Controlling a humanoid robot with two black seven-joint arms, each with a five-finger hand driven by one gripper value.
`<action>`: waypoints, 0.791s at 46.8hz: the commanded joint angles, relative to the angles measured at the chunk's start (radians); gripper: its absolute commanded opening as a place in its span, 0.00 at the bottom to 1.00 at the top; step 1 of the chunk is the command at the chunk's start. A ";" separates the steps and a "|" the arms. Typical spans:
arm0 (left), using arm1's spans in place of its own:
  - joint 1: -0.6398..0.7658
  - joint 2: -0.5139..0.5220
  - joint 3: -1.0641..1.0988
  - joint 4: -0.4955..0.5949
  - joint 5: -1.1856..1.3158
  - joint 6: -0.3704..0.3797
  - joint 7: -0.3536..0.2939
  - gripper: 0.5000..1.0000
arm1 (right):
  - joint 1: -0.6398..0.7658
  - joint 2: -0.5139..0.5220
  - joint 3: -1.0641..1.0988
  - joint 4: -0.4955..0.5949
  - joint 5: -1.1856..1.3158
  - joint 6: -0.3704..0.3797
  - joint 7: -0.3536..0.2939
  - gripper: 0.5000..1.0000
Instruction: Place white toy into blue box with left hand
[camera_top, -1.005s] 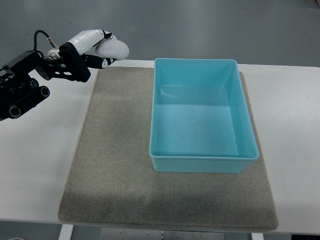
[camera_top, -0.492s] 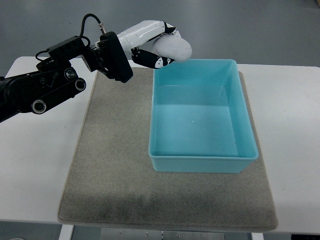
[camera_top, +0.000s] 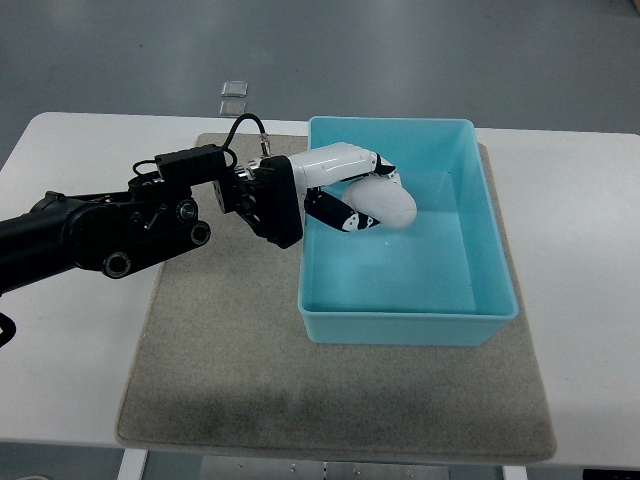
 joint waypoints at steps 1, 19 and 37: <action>0.001 -0.001 -0.007 -0.001 -0.007 0.021 0.000 0.84 | 0.000 0.000 0.000 0.000 0.000 0.000 0.000 0.87; 0.038 0.001 -0.013 -0.001 -0.110 0.032 0.000 0.98 | 0.000 0.000 0.000 0.000 0.000 0.000 0.000 0.87; 0.061 0.070 -0.191 0.008 -0.622 0.041 0.002 0.98 | 0.000 0.000 0.000 0.000 -0.001 0.000 0.000 0.87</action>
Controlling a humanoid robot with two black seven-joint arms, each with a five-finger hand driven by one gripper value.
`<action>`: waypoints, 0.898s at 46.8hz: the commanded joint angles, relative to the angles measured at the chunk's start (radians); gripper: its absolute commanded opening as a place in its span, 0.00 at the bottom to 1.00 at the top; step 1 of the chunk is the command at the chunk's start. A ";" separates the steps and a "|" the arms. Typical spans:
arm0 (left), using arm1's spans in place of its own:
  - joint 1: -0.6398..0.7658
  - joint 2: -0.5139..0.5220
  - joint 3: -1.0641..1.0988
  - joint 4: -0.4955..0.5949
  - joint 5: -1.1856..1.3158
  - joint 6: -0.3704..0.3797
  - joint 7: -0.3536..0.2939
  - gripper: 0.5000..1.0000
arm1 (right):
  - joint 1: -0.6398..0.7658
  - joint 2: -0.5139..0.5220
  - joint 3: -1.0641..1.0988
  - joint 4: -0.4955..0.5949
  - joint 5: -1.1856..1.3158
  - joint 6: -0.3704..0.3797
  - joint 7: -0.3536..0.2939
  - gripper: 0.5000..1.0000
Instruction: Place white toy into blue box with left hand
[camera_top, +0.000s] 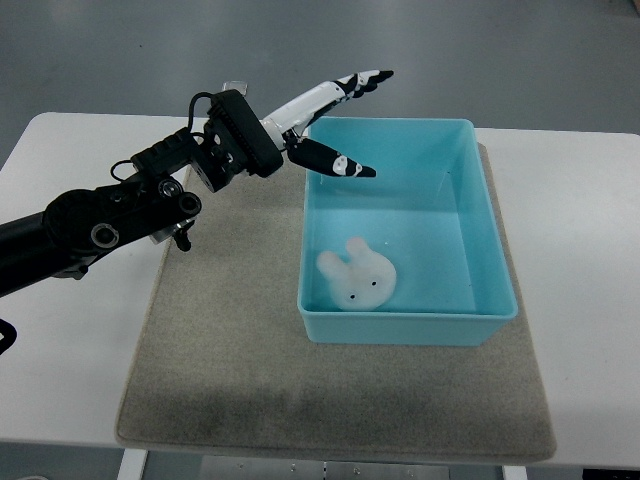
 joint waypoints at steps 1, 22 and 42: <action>0.015 0.037 -0.064 0.003 -0.132 0.003 0.000 0.98 | 0.000 0.000 0.000 0.000 0.000 0.000 0.000 0.87; 0.161 0.073 -0.348 0.110 -0.587 0.001 0.002 1.00 | 0.000 0.000 0.000 0.000 0.000 0.000 0.000 0.87; 0.190 0.059 -0.357 0.182 -0.920 -0.002 0.002 1.00 | 0.002 0.000 0.000 0.000 0.000 0.000 0.000 0.87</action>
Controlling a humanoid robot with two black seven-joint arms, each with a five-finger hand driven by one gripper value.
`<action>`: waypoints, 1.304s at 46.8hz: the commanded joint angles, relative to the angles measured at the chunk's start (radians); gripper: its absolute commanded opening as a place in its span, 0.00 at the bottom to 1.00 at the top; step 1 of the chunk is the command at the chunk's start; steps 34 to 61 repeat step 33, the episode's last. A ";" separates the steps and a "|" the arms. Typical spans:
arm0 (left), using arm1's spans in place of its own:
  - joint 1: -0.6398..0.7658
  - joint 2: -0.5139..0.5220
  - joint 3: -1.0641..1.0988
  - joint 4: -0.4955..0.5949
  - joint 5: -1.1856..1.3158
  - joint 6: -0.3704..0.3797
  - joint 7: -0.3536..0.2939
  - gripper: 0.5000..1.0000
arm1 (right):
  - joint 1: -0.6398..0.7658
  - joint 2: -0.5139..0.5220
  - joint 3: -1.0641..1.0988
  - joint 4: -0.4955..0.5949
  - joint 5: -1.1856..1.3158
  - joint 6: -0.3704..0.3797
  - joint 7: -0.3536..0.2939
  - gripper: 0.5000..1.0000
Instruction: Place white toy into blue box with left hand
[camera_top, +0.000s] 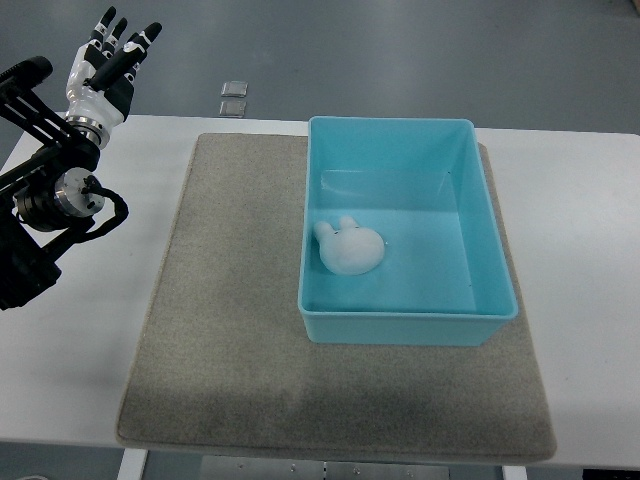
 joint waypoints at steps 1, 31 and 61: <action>0.001 -0.004 -0.001 -0.001 -0.046 0.002 0.000 1.00 | -0.001 0.000 0.000 0.000 0.000 0.000 0.000 0.87; 0.013 -0.006 -0.010 -0.011 -0.144 -0.012 0.000 1.00 | 0.004 0.000 0.000 0.014 -0.012 0.014 -0.002 0.87; 0.013 -0.006 -0.016 -0.011 -0.144 -0.013 0.002 1.00 | 0.004 0.000 0.000 0.014 -0.012 0.014 -0.002 0.87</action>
